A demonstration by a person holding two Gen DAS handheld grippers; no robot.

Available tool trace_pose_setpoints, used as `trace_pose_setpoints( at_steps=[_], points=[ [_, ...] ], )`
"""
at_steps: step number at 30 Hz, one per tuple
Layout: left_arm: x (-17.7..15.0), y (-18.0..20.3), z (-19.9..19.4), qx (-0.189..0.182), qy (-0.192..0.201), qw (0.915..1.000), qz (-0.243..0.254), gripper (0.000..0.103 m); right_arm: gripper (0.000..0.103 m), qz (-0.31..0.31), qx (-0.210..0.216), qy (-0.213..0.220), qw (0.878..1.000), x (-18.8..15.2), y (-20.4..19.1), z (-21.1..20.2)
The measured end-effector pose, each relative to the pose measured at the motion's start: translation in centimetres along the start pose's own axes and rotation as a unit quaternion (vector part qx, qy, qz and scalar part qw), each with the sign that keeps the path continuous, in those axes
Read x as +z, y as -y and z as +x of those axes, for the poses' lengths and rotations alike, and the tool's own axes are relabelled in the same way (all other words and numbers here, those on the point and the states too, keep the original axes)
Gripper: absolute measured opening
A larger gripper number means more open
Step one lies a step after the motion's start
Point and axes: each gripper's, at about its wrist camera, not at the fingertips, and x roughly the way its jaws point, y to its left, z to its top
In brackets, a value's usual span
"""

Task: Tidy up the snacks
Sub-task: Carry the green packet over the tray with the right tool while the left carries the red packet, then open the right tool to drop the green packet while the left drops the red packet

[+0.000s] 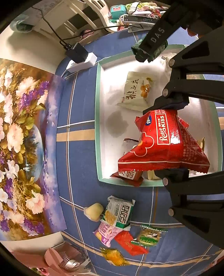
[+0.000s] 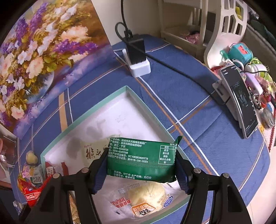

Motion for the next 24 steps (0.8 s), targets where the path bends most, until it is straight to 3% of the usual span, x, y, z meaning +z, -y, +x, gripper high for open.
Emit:
trace_pose_setpoints(
  at_steps=[11,24],
  points=[
    [-0.3,0.1,2.3,0.004,-0.024,0.9997,-0.007,0.051,0.071,-0.037,-0.026,-0.008,0.999,-0.5,-1.2,2.0],
    [0.3,0.1,0.3,0.003,-0.004,1.0000,-0.003,0.058,0.073,-0.050,-0.018,-0.004,0.999,-0.4,-1.8,1.1]
  ],
)
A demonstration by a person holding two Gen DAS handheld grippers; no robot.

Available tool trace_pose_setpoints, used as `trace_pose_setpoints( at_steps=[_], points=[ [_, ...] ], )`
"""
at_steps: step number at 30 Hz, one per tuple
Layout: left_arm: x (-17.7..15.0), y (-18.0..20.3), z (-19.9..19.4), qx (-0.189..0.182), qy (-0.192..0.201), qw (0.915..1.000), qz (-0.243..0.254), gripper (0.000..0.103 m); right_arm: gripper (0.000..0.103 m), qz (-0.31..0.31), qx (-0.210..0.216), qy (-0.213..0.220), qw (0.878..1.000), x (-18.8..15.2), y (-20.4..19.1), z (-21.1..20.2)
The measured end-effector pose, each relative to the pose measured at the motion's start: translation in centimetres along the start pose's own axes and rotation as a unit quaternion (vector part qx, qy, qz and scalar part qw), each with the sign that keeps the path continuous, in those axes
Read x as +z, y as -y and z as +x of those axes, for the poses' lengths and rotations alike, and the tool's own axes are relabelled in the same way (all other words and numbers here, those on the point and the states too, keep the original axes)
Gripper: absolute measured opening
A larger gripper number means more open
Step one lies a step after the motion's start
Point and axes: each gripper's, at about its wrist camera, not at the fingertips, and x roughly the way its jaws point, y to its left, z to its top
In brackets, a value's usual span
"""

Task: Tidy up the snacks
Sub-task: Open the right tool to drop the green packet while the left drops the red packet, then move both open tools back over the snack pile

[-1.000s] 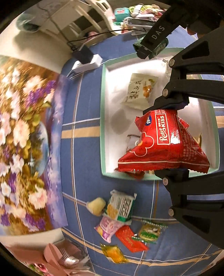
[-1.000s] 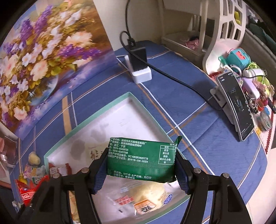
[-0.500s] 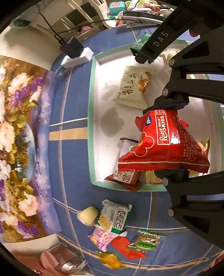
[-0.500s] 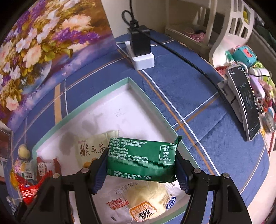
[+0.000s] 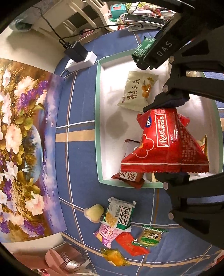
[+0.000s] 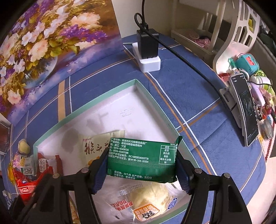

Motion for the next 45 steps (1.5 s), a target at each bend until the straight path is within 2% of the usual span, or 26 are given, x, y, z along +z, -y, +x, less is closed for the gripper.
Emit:
trace_pose_setpoints(
  at_steps=[2,4,11,12,13,14,15,19,20,28,36,39,45],
  points=[
    [0.1,-0.3,-0.1,0.000,0.002,1.0000,-0.004,0.059,0.073,-0.002,0.005,-0.001,1.000,0.1,-0.1,-0.1],
    [0.2,-0.5,-0.2,0.000,0.005,1.0000,-0.007,0.066,0.073,-0.007,0.008,-0.002,1.000,0.1,-0.2,-0.1],
    [0.5,-1.3,-0.5,0.006,0.015,0.9997,-0.021,0.066,0.074,-0.021,0.008,0.009,1.000,0.2,-0.9,-0.5],
    [0.6,-1.4,-0.5,0.007,0.018,0.9995,-0.024,0.069,0.074,-0.022,0.010,0.009,1.000,0.2,-1.0,-0.5],
    [0.6,-1.7,-0.6,0.010,0.022,0.9993,-0.029,0.080,0.075,-0.022,0.012,0.009,1.000,0.2,-1.0,-0.5],
    [0.7,-2.1,-0.6,0.015,0.029,0.9988,-0.037,0.088,0.077,-0.024,0.013,0.009,1.000,0.2,-1.0,-0.4],
    [0.7,-2.5,-0.6,0.020,0.034,0.9983,-0.042,0.096,0.082,-0.025,0.017,0.011,1.000,0.2,-1.0,-0.4],
    [0.9,-4.1,-0.3,0.039,0.041,0.9966,-0.059,0.096,0.095,-0.024,0.033,0.019,0.999,0.1,-1.2,-0.4],
    [1.0,-4.5,-0.2,0.042,0.041,0.9961,-0.066,0.096,0.103,-0.025,0.035,0.020,0.999,0.0,-1.3,-0.4],
    [1.2,-6.1,-0.5,0.087,0.043,0.9928,-0.070,0.096,0.103,-0.042,0.041,0.022,0.998,-0.3,-2.4,-0.5],
    [1.3,-6.8,-2.3,0.093,0.062,0.9912,-0.072,0.096,0.103,-0.062,0.049,0.030,0.996,-0.9,-3.5,-1.6],
    [1.1,-7.3,-2.9,0.108,0.063,0.9893,-0.074,0.096,0.103,-0.071,0.044,0.034,0.996,-1.3,-3.9,-2.1],
    [0.5,-9.2,-4.1,0.117,0.074,0.9857,-0.096,0.096,0.103,-0.065,0.071,0.033,0.995,-1.9,-4.4,-2.9]
  ],
)
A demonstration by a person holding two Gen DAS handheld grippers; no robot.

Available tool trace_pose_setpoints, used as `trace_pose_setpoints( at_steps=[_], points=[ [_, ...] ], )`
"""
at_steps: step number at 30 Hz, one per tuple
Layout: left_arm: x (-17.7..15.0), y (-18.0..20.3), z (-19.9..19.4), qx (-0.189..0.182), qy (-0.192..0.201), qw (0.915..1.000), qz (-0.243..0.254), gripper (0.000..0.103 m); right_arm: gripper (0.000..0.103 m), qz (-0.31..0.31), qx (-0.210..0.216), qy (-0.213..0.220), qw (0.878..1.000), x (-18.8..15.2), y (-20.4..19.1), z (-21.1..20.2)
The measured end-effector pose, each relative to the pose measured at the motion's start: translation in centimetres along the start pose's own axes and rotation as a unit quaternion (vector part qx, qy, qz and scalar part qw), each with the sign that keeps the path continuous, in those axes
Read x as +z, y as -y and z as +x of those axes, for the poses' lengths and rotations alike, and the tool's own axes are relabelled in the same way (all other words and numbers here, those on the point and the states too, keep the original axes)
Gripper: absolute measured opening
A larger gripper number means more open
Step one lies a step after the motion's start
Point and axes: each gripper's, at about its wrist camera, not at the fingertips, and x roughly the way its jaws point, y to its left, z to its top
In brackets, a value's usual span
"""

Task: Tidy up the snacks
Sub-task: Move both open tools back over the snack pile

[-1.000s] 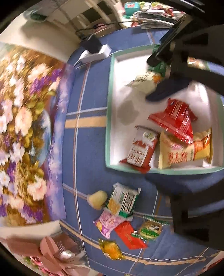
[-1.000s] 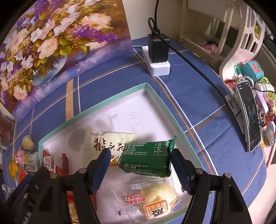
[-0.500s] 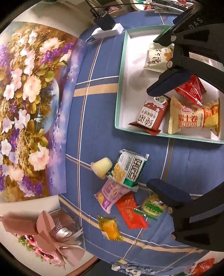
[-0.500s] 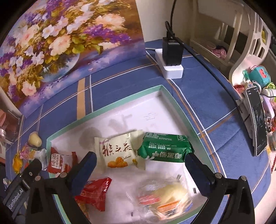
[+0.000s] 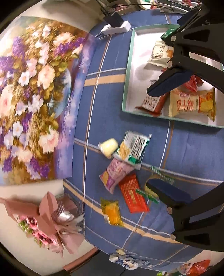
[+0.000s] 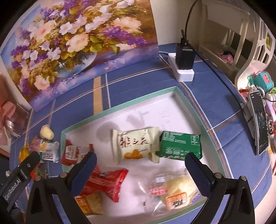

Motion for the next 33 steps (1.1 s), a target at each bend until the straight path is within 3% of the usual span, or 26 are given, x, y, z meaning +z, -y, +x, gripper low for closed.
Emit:
trace_pose_setpoints(
  at_steps=[8,17,26,33],
  points=[
    [0.5,-4.0,-0.8,0.024,0.012,0.9992,-0.030,0.096,0.103,-0.023,0.028,0.035,0.999,-0.5,-2.3,-1.8],
    [1.5,-10.5,-0.9,0.063,0.021,0.9942,-0.085,0.096,0.103,-0.038,0.054,0.035,0.997,-0.9,-5.5,-2.4],
    [2.0,-20.1,-1.2,0.105,0.020,0.9800,-0.168,0.096,0.103,-0.076,0.074,0.036,0.994,-1.8,-11.0,-2.3],
    [1.3,-26.0,0.0,0.111,0.001,0.9661,-0.233,0.096,0.103,-0.114,0.090,0.030,0.989,-3.0,-16.0,-1.8]
  ],
)
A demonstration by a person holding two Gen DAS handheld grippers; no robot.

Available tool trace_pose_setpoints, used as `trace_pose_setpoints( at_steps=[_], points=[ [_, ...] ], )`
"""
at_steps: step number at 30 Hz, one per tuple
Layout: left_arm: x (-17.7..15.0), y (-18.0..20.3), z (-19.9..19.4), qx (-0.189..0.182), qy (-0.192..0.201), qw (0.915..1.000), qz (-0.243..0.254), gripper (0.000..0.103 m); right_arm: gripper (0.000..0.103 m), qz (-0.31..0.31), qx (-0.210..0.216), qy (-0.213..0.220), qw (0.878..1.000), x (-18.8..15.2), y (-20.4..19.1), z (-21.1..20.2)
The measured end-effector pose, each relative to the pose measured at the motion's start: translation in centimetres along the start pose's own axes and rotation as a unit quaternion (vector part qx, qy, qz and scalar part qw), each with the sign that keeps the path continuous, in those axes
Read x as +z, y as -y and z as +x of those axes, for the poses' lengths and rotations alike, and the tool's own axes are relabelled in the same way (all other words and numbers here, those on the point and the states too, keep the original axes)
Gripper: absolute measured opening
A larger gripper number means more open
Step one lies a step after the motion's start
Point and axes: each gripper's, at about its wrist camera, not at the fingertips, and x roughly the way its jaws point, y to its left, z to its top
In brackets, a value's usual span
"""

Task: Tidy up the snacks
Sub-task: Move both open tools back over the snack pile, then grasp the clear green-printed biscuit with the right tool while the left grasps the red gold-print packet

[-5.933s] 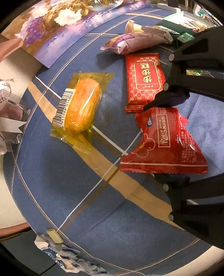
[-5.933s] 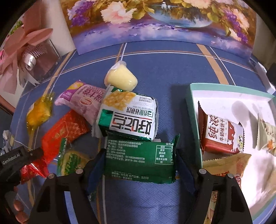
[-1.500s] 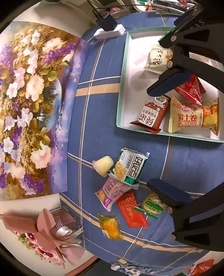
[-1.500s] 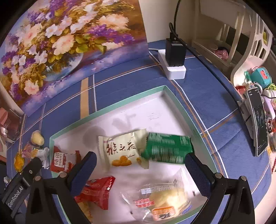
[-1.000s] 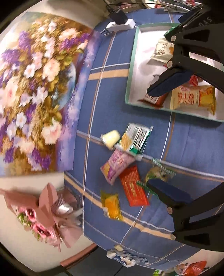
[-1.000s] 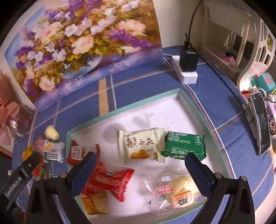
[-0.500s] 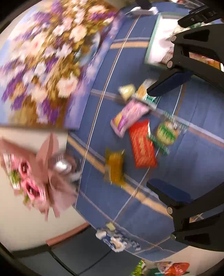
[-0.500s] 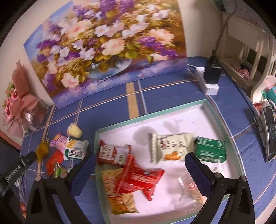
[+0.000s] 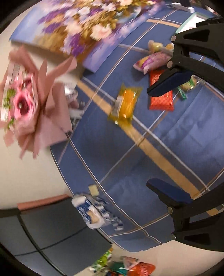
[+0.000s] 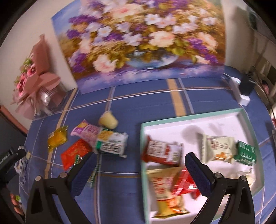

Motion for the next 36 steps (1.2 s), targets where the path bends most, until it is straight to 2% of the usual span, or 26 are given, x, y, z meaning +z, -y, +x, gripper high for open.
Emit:
trace_pose_setpoints(
  at_steps=[8,11,14,17,20,22,27,30,36],
  points=[
    [0.2,-1.3,3.2,-0.007,-0.031,0.9994,-0.009,0.096,0.103,-0.036,0.017,-0.019,0.999,-0.9,-5.0,2.2],
    [-0.3,-0.7,5.3,-0.027,-0.056,0.9980,-0.006,0.096,0.103,-0.050,0.021,-0.030,0.998,-1.4,-6.5,3.3],
    [-1.1,0.1,7.9,-0.047,-0.098,0.9940,-0.004,0.096,0.103,-0.061,0.021,-0.049,0.997,-2.2,-7.7,4.9],
    [-1.8,0.8,9.8,-0.047,-0.121,0.9916,-0.002,0.096,0.103,-0.066,0.019,-0.069,0.995,-2.9,-8.6,6.6],
    [-1.9,1.2,10.7,-0.048,-0.125,0.9910,-0.003,0.097,0.103,-0.061,0.021,-0.087,0.994,-3.5,-9.1,8.0],
    [-1.9,1.4,11.0,-0.049,-0.126,0.9908,-0.001,0.103,0.103,-0.054,0.025,-0.097,0.994,-3.8,-9.4,8.9],
    [-1.8,1.8,12.0,-0.052,-0.140,0.9888,0.009,0.103,0.103,-0.044,0.028,-0.108,0.993,-4.2,-10.5,10.3],
    [-1.3,1.3,11.9,-0.044,-0.132,0.9902,-0.001,0.103,0.103,-0.039,0.032,-0.106,0.993,-4.2,-11.2,10.6],
    [-0.3,1.4,11.7,-0.034,-0.115,0.9926,0.017,0.103,0.103,-0.058,0.016,-0.100,0.993,-4.7,-13.2,11.3]
  ],
)
